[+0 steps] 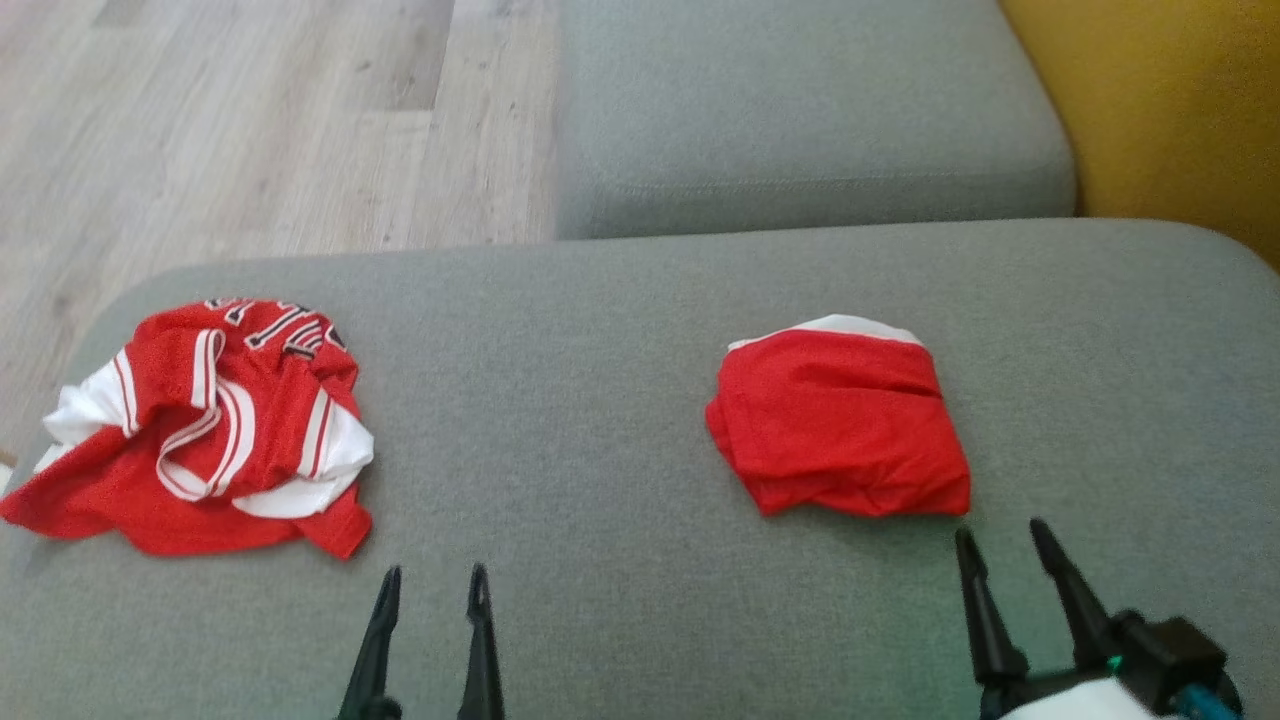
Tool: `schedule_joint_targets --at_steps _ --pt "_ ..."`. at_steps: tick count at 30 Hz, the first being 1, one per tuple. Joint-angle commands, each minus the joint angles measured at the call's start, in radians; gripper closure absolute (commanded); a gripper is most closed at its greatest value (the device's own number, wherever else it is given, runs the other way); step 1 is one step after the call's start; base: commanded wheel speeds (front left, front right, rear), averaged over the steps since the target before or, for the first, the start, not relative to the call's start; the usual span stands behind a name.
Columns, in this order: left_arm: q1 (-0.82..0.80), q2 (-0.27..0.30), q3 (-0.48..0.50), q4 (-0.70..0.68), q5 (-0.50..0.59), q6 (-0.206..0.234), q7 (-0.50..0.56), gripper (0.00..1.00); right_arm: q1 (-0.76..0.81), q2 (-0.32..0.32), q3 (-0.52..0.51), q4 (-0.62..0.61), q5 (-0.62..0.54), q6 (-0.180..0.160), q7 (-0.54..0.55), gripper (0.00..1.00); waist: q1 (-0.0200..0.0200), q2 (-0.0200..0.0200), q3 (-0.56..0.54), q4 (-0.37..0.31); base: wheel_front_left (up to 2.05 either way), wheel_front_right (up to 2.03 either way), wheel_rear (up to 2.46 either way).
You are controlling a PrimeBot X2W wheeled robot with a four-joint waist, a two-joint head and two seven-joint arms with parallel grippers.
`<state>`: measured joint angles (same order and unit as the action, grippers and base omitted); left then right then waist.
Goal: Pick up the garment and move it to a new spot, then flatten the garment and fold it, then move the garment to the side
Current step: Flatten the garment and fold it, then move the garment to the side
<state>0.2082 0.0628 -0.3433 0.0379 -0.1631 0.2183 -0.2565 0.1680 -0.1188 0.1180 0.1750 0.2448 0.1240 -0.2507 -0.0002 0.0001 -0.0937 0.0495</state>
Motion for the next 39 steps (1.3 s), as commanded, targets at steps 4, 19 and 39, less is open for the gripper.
schedule_joint_targets --at_steps 4,19,39 --pt "0.008 -0.004 0.066 -0.015 0.018 -0.017 -0.005 0.0 0.002 0.007 0.016 -0.024 -0.042 0.007 -0.011 0.0 0.0002 -0.0001 -0.03 -0.021 0.0 0.0 0.0" --pt "0.029 -0.011 0.101 0.013 0.027 -0.054 -0.005 0.0 0.024 0.028 -0.002 -0.015 -0.063 0.007 -0.011 0.0 0.0002 -0.0001 -0.055 -0.014 0.0 0.0 0.0" --pt "0.042 -0.012 0.11 0.014 0.038 -0.063 -0.005 0.0 0.032 0.028 0.003 -0.007 -0.068 0.007 -0.011 0.0 0.0002 -0.0001 -0.052 -0.015 0.0 0.0 0.0"
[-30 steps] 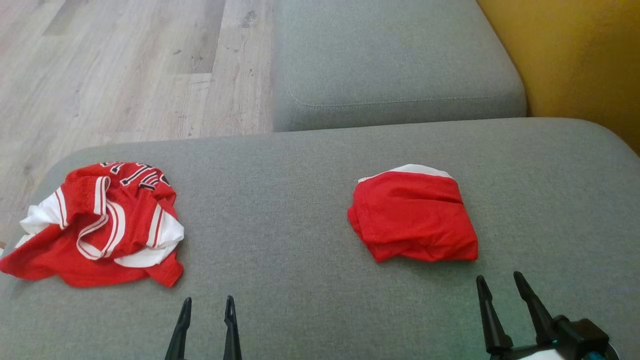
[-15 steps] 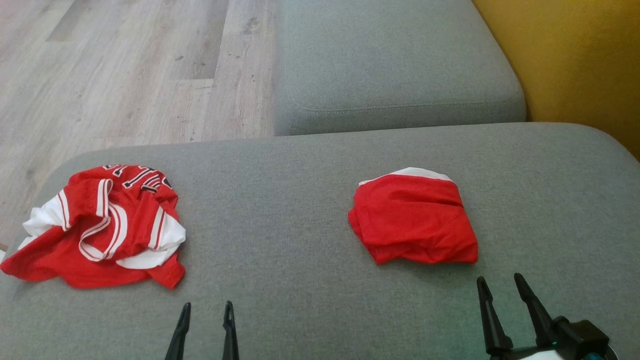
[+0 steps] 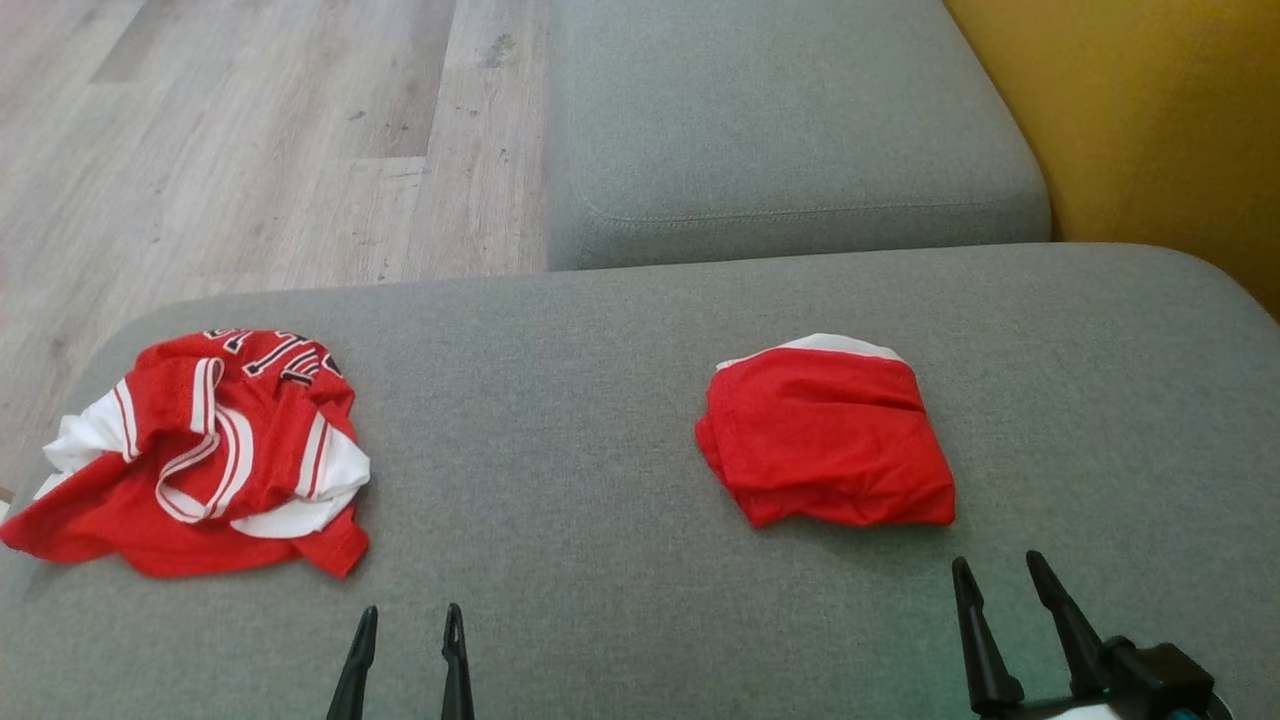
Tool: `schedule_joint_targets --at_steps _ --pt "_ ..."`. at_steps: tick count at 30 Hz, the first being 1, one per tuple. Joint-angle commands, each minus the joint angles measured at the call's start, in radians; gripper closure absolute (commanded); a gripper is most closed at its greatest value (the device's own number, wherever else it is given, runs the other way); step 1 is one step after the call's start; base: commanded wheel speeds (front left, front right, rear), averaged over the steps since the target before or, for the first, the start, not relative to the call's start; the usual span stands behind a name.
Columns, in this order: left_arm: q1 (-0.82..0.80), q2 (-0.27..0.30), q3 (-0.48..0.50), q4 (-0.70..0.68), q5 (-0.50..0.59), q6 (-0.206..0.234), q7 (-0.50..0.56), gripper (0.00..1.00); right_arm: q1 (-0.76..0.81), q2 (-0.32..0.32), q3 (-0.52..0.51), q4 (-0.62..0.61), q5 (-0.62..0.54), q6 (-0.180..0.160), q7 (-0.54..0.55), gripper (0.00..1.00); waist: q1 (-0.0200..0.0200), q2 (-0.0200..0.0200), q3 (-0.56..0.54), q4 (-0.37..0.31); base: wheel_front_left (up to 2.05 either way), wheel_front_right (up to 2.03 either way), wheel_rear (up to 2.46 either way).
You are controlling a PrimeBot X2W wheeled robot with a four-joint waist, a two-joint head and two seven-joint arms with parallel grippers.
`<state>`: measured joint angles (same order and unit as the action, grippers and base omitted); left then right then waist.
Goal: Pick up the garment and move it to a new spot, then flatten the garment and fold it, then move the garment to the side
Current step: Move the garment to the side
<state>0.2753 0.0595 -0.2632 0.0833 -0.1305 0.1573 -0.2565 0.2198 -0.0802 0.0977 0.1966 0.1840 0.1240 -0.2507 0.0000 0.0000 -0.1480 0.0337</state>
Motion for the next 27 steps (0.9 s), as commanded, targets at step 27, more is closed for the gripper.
schedule_joint_targets --at_steps 27 --pt "-0.179 -0.009 -0.079 -0.094 0.009 0.014 -0.005 0.0 -0.376 -0.134 -0.061 0.142 0.168 0.007 0.217 0.0 0.0 0.0 0.287 0.044 0.0 0.0 0.0"
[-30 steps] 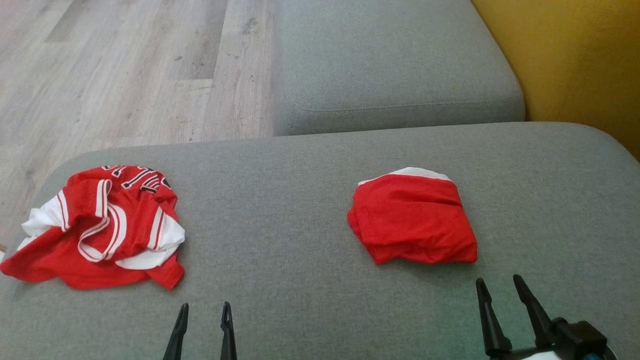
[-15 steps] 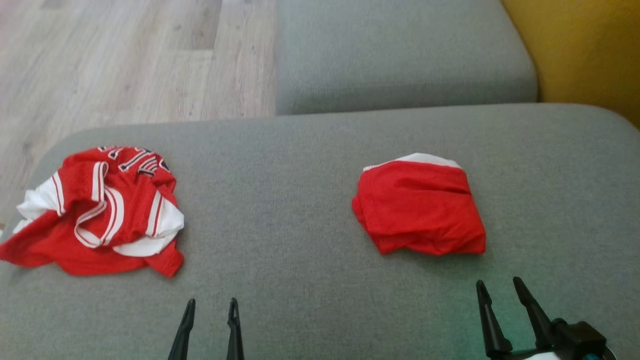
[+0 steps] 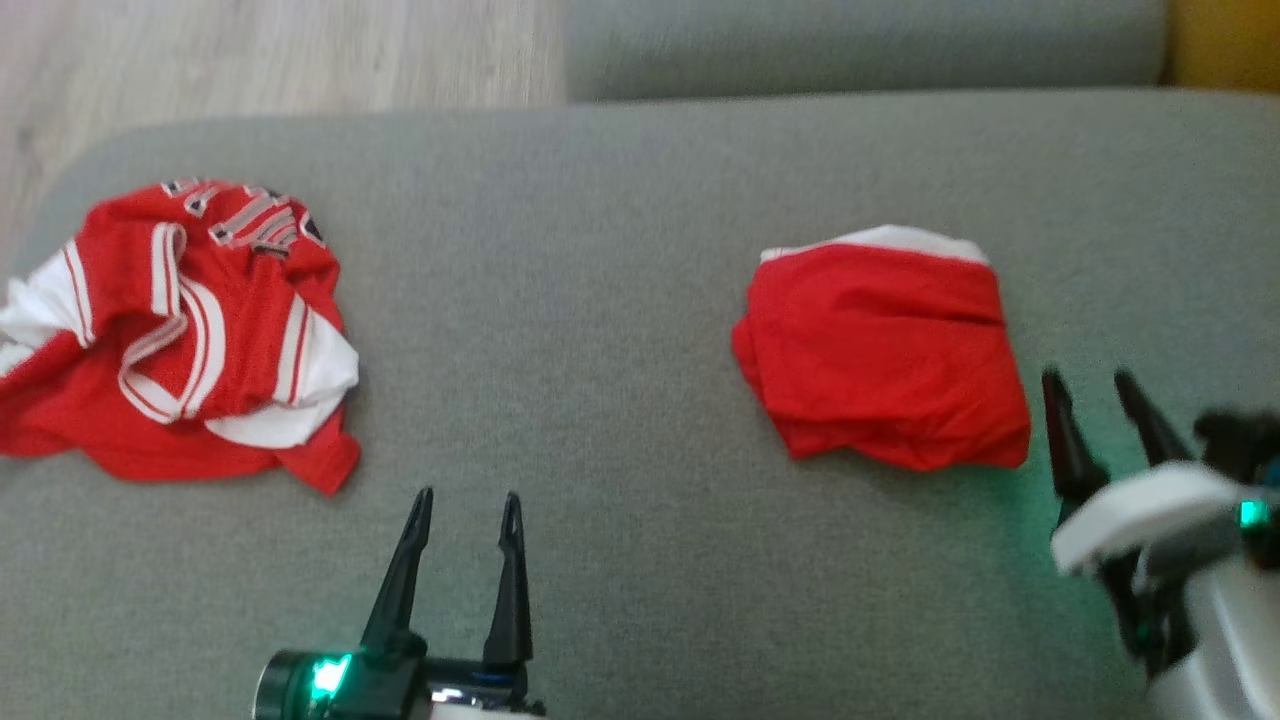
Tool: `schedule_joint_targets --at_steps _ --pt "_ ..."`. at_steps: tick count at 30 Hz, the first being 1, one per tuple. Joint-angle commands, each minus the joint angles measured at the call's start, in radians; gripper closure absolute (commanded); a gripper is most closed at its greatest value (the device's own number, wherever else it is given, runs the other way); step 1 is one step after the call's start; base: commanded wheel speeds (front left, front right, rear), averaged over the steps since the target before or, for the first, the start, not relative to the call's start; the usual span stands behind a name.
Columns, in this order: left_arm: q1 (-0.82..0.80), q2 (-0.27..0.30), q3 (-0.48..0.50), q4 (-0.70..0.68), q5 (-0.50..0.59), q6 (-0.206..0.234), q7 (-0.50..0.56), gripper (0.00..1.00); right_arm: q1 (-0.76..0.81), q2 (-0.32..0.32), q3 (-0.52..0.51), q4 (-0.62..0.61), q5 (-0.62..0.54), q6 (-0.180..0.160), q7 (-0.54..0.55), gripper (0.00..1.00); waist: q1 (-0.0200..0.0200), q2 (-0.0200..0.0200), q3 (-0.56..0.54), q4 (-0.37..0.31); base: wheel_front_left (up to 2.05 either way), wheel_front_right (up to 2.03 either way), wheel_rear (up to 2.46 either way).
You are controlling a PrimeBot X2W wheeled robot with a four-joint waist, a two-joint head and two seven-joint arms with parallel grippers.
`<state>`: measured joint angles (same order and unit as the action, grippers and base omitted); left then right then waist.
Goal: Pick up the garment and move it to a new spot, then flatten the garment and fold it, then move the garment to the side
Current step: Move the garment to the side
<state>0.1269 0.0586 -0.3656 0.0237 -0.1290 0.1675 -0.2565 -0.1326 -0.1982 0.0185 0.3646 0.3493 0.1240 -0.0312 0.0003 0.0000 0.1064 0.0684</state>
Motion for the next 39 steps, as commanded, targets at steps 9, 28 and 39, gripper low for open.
schedule_joint_targets --at_steps 9,28,39 --pt "-0.104 -0.008 -0.013 -0.024 -0.002 0.015 -0.005 0.0 -0.189 -0.047 0.044 0.101 0.123 0.007 0.173 0.0 -0.0003 0.0 0.113 0.026 0.0 0.0 0.0" --pt "-0.189 -0.008 -0.012 -0.028 0.016 0.011 -0.005 0.0 -0.385 -0.269 0.205 0.169 0.249 0.007 0.046 1.0 -0.0003 0.0 0.244 -0.079 0.0 0.0 0.0" --pt "-0.26 -0.008 0.005 -0.029 0.056 -0.022 -0.005 0.0 -0.485 -0.481 0.157 0.21 0.223 0.007 0.018 1.0 -0.0003 0.0 0.344 -0.114 0.0 0.0 0.0"
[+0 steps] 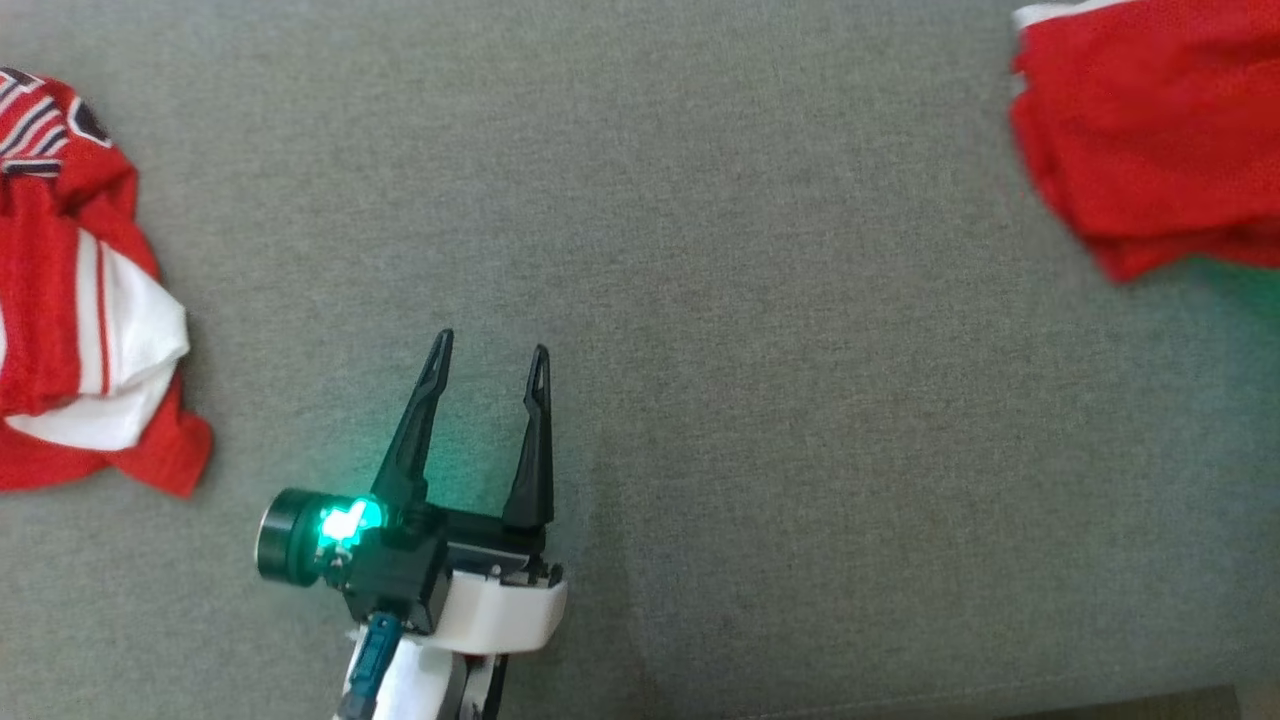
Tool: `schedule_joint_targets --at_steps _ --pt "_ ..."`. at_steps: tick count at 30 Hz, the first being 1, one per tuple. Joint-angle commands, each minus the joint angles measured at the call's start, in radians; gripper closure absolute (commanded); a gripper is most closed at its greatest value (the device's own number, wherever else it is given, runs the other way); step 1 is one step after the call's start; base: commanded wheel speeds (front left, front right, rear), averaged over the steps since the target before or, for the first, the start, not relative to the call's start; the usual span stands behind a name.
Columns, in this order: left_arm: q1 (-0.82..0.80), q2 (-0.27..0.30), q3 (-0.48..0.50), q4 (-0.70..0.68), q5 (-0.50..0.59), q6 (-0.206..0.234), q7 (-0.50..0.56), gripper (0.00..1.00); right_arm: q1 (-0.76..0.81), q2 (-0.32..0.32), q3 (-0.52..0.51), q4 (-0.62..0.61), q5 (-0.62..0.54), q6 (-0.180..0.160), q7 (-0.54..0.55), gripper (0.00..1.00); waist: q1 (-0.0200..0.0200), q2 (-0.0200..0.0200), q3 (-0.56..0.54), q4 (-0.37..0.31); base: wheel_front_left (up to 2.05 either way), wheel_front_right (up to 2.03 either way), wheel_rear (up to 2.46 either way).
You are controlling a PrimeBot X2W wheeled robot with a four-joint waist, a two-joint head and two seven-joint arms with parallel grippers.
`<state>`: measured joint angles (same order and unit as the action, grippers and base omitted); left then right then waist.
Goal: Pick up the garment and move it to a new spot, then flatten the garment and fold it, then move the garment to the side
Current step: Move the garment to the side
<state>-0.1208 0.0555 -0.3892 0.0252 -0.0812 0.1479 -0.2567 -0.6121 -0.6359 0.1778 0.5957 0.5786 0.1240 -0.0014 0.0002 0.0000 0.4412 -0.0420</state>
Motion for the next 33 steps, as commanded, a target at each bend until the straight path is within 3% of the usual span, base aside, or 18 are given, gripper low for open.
schedule_joint_targets --at_steps 1,6,7,8,9,10,15,18,22,28,33 --pt "-0.016 -0.005 0.029 -0.031 0.01 -0.005 -0.005 0.0 -0.013 -0.058 -0.01 -0.012 -0.017 0.007 -0.018 1.0 -0.0002 0.0 0.014 -0.003 0.0 0.0 0.0" --pt "-0.025 -0.005 0.035 -0.032 0.019 -0.013 -0.005 0.0 -0.043 -0.1 -0.052 0.036 -0.088 0.007 -0.03 1.0 -0.0002 0.0 0.023 -0.005 0.0 0.0 0.0" --pt "-0.024 -0.005 0.035 -0.031 0.02 -0.014 -0.005 0.0 -0.05 -0.098 -0.06 0.046 -0.109 0.007 -0.033 0.88 -0.0002 0.0 0.022 -0.006 0.0 0.0 0.0" --pt "-0.024 -0.005 0.034 -0.029 0.021 -0.017 -0.005 0.0 -0.056 -0.094 -0.07 0.057 -0.129 0.007 -0.036 0.61 -0.0002 0.0 0.02 -0.007 0.0 0.0 0.0" --pt "-0.024 -0.005 0.032 -0.027 0.023 -0.019 -0.005 0.0 -0.063 -0.087 -0.083 0.071 -0.153 0.007 -0.042 0.05 -0.0002 0.0 0.016 -0.008 0.0 0.0 0.0" --pt "-0.024 -0.005 0.03 -0.025 0.023 -0.021 -0.005 0.0 -0.07 -0.078 -0.097 0.085 -0.181 0.007 -0.05 0.0 -0.0002 0.0 0.011 -0.007 0.0 0.0 0.0" --pt "-0.016 -0.005 0.03 -0.021 0.022 -0.022 -0.005 0.0 -0.082 -0.01 -0.156 0.121 -0.34 0.007 -0.111 0.0 -0.0002 0.0 -0.035 -0.003 0.0 0.0 0.0" --pt "0.001 -0.005 0.031 -0.016 0.013 -0.019 -0.005 0.0 -0.069 0.074 -0.198 0.101 -0.378 0.007 -0.139 0.0 -0.0002 0.0 -0.086 0.001 0.0 0.0 0.0" --pt "0.039 -0.005 0.036 -0.011 -0.006 -0.009 -0.005 0.0 -0.004 0.189 -0.201 0.001 -0.348 0.007 -0.143 0.0 -0.0002 0.0 -0.175 0.004 0.0 0.0 0.0" --pt "0.11 -0.005 0.044 -0.006 -0.057 0.014 -0.005 0.0 0.178 0.334 -0.127 -0.213 -0.27 0.007 -0.112 0.0 -0.0002 0.0 -0.324 0.02 0.0 0.0 0.0" --pt "0.164 -0.005 0.056 0.004 -0.104 0.031 -0.005 0.0 0.36 0.425 -0.056 -0.263 -0.224 0.007 -0.142 0.0 -0.0002 0.0 -0.431 0.052 0.0 0.0 0.0"
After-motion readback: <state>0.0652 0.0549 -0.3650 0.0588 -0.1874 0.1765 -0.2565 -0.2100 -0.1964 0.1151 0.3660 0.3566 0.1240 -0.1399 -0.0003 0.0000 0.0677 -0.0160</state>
